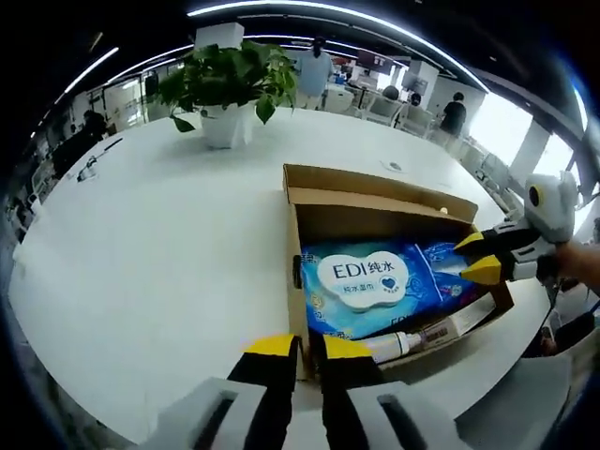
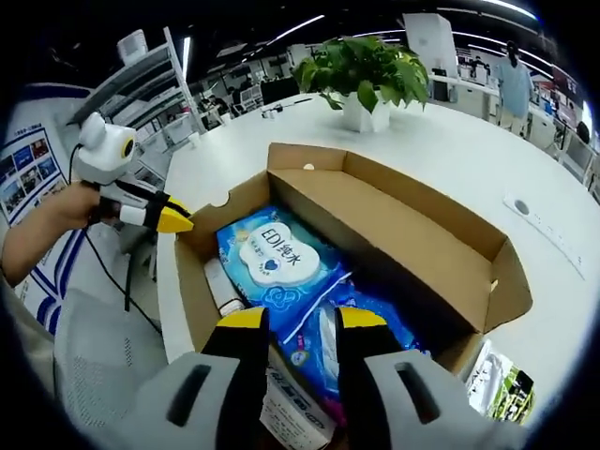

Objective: Operate the shoe box by opening the lid, removing the specified soft item, and placing it in the target area until the item is outside and the box remains undamaged.

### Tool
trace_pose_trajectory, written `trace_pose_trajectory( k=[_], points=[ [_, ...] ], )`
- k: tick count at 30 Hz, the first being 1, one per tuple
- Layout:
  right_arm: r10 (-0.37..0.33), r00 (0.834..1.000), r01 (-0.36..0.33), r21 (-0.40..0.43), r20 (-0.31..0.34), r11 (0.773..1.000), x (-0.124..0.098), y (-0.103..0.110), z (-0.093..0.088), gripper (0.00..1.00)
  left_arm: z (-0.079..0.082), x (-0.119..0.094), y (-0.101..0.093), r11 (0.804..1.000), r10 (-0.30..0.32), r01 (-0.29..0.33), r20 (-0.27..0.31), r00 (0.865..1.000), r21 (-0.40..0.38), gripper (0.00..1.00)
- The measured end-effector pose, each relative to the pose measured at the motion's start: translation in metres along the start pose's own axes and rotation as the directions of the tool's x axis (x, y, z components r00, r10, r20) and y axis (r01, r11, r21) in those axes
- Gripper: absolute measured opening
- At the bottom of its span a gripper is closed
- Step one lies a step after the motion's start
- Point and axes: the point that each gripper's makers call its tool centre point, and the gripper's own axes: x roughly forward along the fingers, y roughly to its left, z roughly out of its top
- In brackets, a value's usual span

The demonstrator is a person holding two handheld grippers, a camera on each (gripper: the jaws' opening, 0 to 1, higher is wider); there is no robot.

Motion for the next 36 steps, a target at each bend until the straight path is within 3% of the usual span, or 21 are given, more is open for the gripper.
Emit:
trace_pose_trajectory(
  k=[2, 8, 16, 24, 36],
  points=[
    [0.0, 1.0, 0.0, -0.001, 0.001, 1.0, 0.003, -0.001, 0.002, 0.25, -0.002, 0.002, 0.003, 1.0, 0.023, -0.023, -0.009, 1.0, 0.022, 0.06],
    [0.006, 1.0, -0.006, 0.016, -0.011, 1.0, 0.015, -0.003, 0.003, 0.24, -0.004, 0.004, 0.002, 1.0, 0.014, -0.013, -0.025, 1.0, 0.017, 0.06],
    [0.004, 0.998, -0.002, 0.038, -0.061, 0.999, 0.032, -0.006, -0.002, 0.24, -0.004, 0.004, 0.002, 1.0, 0.013, -0.013, -0.018, 1.0, 0.006, 0.05],
    [-0.001, 0.998, 0.004, 0.048, -0.059, 0.999, 0.039, -0.01, 0.003, 0.18, -0.004, 0.004, 0.002, 1.0, 0.007, -0.006, -0.016, 1.0, 0.006, 0.05],
    [0.018, 0.994, -0.005, 0.114, -0.11, 0.993, 0.062, -0.003, -0.002, 0.19, -0.004, 0.004, 0.003, 1.0, -0.005, 0.005, -0.003, 1.0, -0.008, 0.05]
  ],
)
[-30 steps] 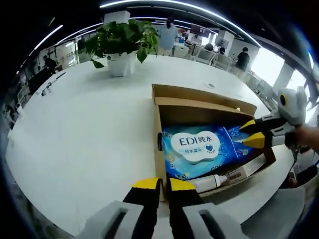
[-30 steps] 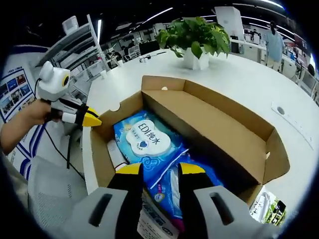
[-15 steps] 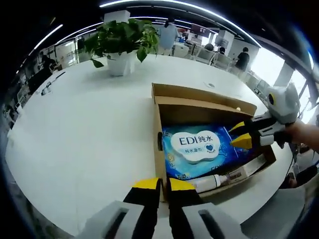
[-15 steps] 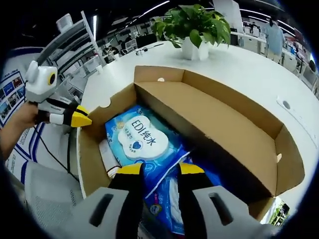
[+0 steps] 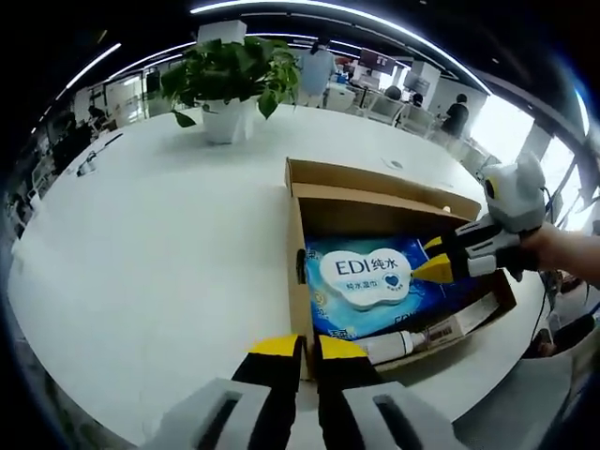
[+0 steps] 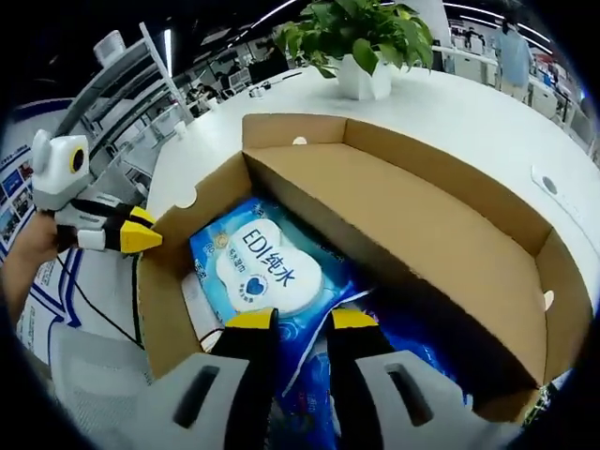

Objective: Operate the shoe box by opening the lid, removing the specified soft item, and placing it in the target area until the item is outside and the box remains undamaged.

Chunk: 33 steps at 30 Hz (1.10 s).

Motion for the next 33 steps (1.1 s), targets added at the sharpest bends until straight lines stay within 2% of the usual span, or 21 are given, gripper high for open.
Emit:
trace_pose_trajectory(
  k=[7, 10, 11, 12, 24, 33],
  points=[
    [-0.012, 1.0, 0.012, 0.002, -0.004, 1.0, -0.003, 0.001, -0.001, 0.14, 0.0, 0.0, 0.0, 1.0, 0.005, -0.005, -0.001, 1.0, 0.01, 0.05],
    [-0.052, 0.999, 0.052, -0.015, -0.012, 0.999, -0.006, -0.005, -0.002, 0.02, 0.0, 0.0, 0.0, 1.0, 0.009, -0.009, -0.001, 1.0, 0.014, 0.05],
    [-0.045, 0.999, 0.044, -0.04, -0.027, 0.998, -0.007, -0.005, -0.005, 0.02, 0.0, 0.0, 0.0, 1.0, 0.01, -0.01, -0.001, 1.0, 0.014, 0.05],
    [-0.041, 0.999, 0.041, -0.02, -0.018, 0.999, -0.007, -0.004, -0.004, 0.02, 0.0, 0.0, 0.0, 1.0, 0.012, -0.012, -0.001, 1.0, 0.015, 0.05],
    [-0.063, 0.998, 0.063, -0.003, 0.032, 0.998, -0.022, 0.001, 0.007, 0.0, 0.001, 0.001, 0.0, 0.999, 0.019, -0.019, -0.02, 1.0, 0.037, 0.06],
    [-0.098, 0.994, 0.097, 0.014, 0.044, 0.995, -0.036, -0.004, 0.005, 0.0, 0.003, 0.0, -0.001, 0.998, 0.031, -0.03, -0.026, 0.999, 0.049, 0.06]
  ],
)
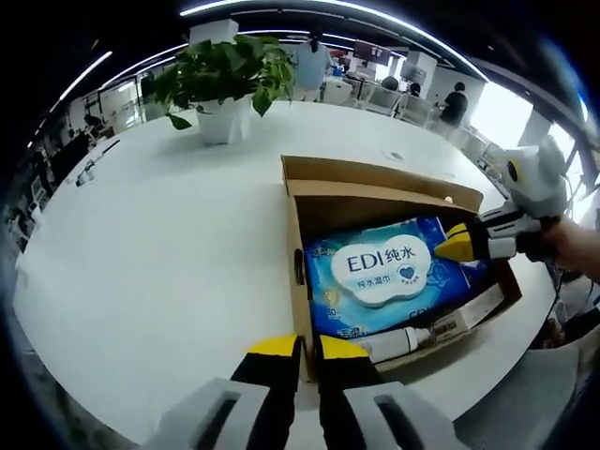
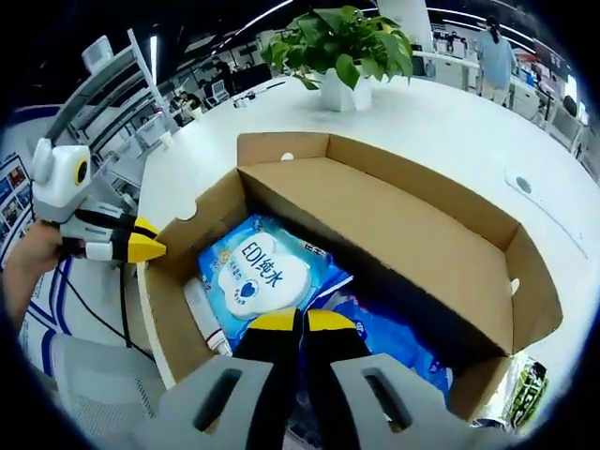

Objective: Operate the shoe box by opening the lid, removing the specified soft item, and placing it in the target area until the item is outside and the box remains undamaged.

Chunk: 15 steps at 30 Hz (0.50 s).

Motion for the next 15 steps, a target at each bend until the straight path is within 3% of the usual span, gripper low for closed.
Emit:
trace_pose_trajectory(
  k=[10, 15],
  points=[
    [-0.024, 0.999, 0.023, 0.014, 0.03, 1.0, -0.017, -0.01, -0.001, 0.0, 0.021, -0.01, -0.006, 0.999, 0.005, -0.006, 0.041, 0.999, 0.032, 0.1],
    [-0.035, 0.999, 0.033, 0.041, 0.042, 0.999, -0.027, -0.017, -0.007, 0.0, 0.037, -0.014, -0.019, 0.999, -0.023, 0.019, 0.074, 0.997, 0.05, 0.12]
  ],
)
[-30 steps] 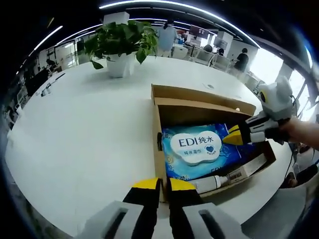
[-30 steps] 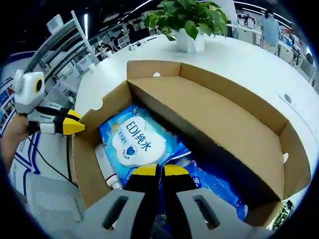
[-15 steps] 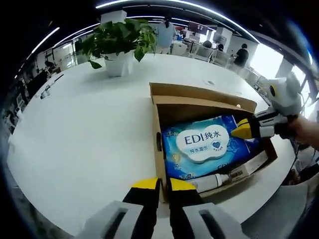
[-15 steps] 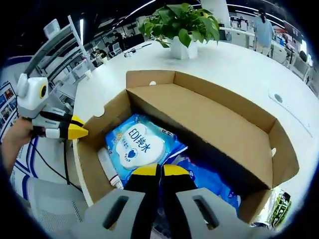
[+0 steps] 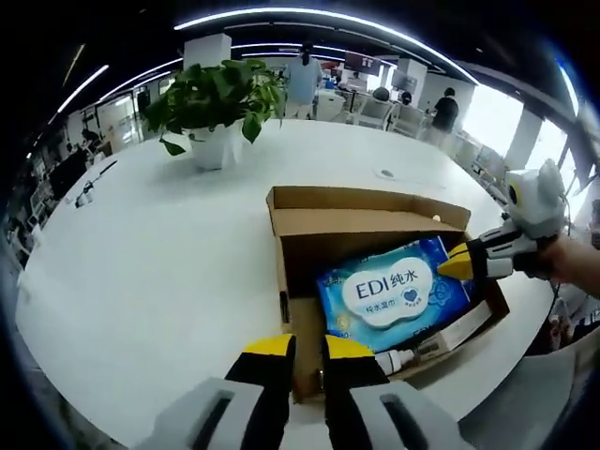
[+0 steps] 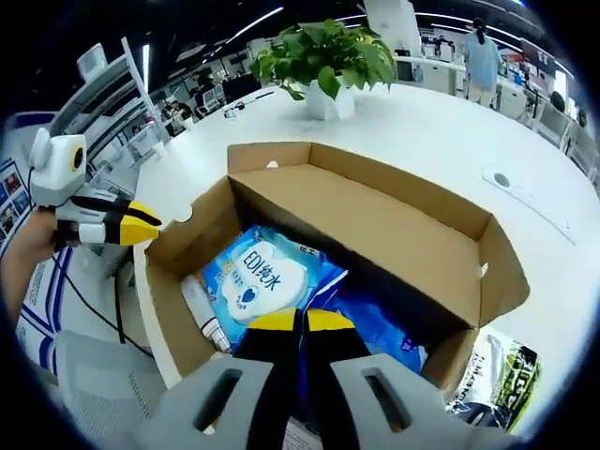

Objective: Operate the shoe box by opening the lid, removing the specified soft item, and placing it in the target area until the item is outside and the box remains undamaged.

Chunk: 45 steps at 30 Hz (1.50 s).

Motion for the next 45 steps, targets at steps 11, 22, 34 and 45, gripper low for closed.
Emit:
trace_pose_trajectory(
  k=[11, 22, 34, 45],
  points=[
    [-0.01, 1.0, 0.009, 0.044, 0.02, 0.999, -0.014, -0.015, -0.007, 0.0, -0.001, 0.029, -0.031, 0.995, -0.08, 0.085, -0.07, 0.994, 0.061, 0.18],
    [-0.023, 0.999, 0.021, 0.065, 0.028, 0.998, -0.025, -0.026, -0.014, 0.0, -0.007, 0.059, -0.05, 0.983, -0.177, 0.183, -0.138, 0.974, 0.033, 0.19],
    [-0.041, 0.999, 0.04, 0.052, 0.025, 0.998, -0.034, -0.034, -0.021, 0.0, -0.015, 0.085, -0.061, 0.973, -0.216, 0.228, -0.197, 0.956, 0.038, 0.21],
    [-0.041, 0.999, 0.04, 0.056, 0.026, 0.998, -0.037, -0.033, -0.023, 0.0, -0.024, 0.091, -0.071, 0.955, -0.295, 0.286, -0.222, 0.929, -0.075, 0.1]
  ],
)
